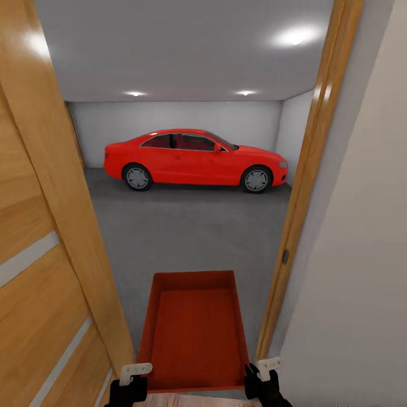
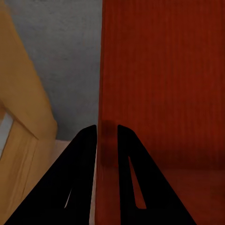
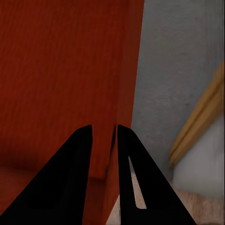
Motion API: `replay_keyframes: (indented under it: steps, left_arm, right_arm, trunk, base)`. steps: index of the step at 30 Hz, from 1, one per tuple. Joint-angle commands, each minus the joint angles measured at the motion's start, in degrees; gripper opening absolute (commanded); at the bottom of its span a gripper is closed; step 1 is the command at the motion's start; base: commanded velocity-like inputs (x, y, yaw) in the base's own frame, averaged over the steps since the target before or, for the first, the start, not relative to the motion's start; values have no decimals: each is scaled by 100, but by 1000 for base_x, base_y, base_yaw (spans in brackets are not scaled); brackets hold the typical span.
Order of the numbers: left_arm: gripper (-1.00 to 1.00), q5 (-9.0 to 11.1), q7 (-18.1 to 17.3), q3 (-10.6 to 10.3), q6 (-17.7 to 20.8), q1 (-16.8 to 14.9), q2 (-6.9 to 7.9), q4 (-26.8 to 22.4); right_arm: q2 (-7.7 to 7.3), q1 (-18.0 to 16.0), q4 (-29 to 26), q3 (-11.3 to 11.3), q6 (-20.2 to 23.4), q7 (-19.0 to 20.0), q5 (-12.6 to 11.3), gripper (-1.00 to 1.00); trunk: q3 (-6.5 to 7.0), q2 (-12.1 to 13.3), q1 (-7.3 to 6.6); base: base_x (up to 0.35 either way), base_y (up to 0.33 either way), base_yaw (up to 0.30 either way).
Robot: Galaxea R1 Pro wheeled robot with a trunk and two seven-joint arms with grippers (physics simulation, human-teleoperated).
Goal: Move the two storage containers from the living room to the garage. In the garage, place one container on the floor and stack the other container on top of it (either order is fine).
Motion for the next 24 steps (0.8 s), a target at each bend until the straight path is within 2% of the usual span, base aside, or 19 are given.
replay_keyframes:
  steps: [1, 3, 7, 24]
  left_arm:
    - [-100, 23, 17, -175, -14, -5, -175, -10]
    - [-100, 23, 17, -175, -14, -5, -175, -8]
    - [-100, 23, 17, -175, -14, -5, -175, -9]
    - [-100, 23, 17, -175, -14, -5, -175, -7]
  right_arm:
    - [4, -2, 21, 232, -15, 32, -24, -100]
    - [4, -2, 21, 325, -15, 27, -35, -100]
    - [4, -2, 21, 354, -15, 28, -35, -100]
    - [4, -2, 21, 357, -30, 26, -31, -100]
  trunk:
    - [-11, -12, 3]
    - [-11, -12, 3]
    - [-11, -12, 3]
    - [-11, -12, 3]
  base:
    - [0, 0, -279]
    - [0, 0, -280]
    - [0, 0, -273]
    - [0, 0, -8]
